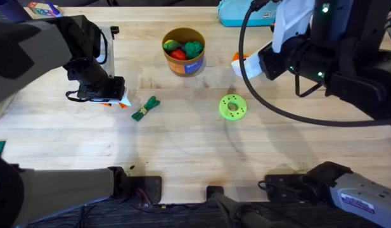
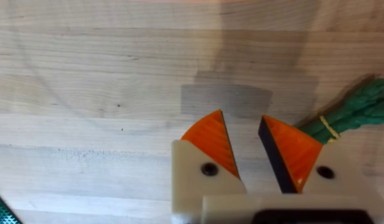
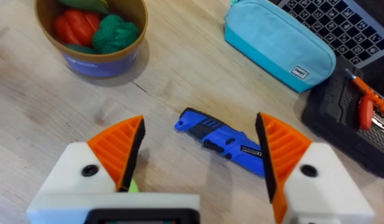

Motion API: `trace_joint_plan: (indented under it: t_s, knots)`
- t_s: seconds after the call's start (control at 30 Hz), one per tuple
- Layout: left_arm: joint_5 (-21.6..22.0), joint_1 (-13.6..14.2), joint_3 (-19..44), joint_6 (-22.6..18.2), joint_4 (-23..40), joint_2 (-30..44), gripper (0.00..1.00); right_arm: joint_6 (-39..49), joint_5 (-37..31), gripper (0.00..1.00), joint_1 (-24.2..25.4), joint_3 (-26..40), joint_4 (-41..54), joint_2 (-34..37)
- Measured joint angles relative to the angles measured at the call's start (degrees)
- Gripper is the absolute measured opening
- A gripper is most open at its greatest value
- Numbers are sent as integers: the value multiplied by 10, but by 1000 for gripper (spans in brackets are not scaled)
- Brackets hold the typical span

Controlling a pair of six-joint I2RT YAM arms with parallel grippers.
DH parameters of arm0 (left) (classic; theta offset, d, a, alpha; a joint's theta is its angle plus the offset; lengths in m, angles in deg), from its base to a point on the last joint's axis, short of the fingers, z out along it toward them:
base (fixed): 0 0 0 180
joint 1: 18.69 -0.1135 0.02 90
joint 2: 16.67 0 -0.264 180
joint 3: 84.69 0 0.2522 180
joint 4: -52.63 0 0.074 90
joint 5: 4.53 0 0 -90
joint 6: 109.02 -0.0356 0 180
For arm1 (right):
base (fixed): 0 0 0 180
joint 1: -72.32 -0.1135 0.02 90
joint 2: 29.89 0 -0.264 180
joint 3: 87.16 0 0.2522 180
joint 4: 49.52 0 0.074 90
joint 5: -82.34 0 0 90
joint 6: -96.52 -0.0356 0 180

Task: Pick up the gripper from the table and insert it into the empty holder that is missing its gripper. Then pick up a screw, insert it into the mounting hole, and use the screwdriver to tighten it. Finally, clean up the table by picking up the vegetable and placing it into the bucket.

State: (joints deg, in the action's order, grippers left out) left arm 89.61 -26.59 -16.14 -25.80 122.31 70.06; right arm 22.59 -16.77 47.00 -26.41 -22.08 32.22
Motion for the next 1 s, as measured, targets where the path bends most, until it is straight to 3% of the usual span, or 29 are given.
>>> trace_joint_plan:
  t_s: [0.1, 0.2, 0.43, 0.57, 0.77, 0.87, 1.0]
  knots:
    - [-7, 0, 0, -1, 16, 1, 363, 0, 0, 986, 0, 0, 10, 0]
    - [-48, 0, 9, -11, 49, 1, 363, 0, 0, 986, 0, 0, 10, 0]
    - [-140, 0, 122, -32, 71, -48, 363, 0, -1, 986, 0, 0, 15, 0]
    - [-167, 0, 138, -26, 85, -76, 363, 0, -1, 986, 0, 0, 29, 1]
    - [-168, 1, 136, -13, 86, -66, 363, 0, -1, 986, 0, 0, 37, 4]
    - [-164, 6, 131, -28, 82, -61, 363, 0, -1, 986, 0, 0, 37, 4]
    - [-156, 46, 117, -66, 81, -59, 342, 0, -1, 986, 0, 0, 37, 4]
